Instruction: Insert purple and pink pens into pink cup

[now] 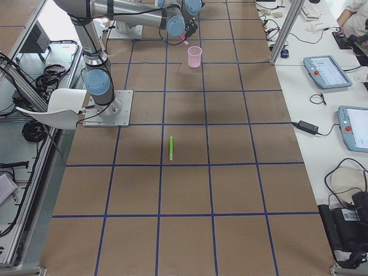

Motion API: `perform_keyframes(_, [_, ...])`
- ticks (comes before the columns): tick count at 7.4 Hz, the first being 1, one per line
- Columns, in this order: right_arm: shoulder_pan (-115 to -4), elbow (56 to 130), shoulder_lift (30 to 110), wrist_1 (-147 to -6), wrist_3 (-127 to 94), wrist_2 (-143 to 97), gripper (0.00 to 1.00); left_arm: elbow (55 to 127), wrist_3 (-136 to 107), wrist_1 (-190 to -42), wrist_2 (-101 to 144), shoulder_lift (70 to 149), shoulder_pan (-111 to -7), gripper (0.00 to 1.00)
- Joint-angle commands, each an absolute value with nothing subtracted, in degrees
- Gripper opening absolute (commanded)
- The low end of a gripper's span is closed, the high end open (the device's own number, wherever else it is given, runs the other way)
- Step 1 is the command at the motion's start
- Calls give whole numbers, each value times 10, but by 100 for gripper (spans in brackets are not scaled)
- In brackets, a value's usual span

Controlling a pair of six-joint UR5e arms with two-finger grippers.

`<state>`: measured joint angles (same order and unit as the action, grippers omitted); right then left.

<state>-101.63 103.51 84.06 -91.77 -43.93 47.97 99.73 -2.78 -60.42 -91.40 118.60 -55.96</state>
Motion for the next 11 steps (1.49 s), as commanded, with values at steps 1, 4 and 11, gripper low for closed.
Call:
perform_keyframes(1, [-999,1014,781,-924,-483,433,0,973,-23,-620,-923,1161,-564,0])
perform_keyframes(4, [-975,984,745,-925,-483,400,0,905,17,-699,-931,1134,-567,0])
perform_keyframes(11, [-975,989,691,-980,-471,385,21,889,-1,-694,-933,1022,-691,0])
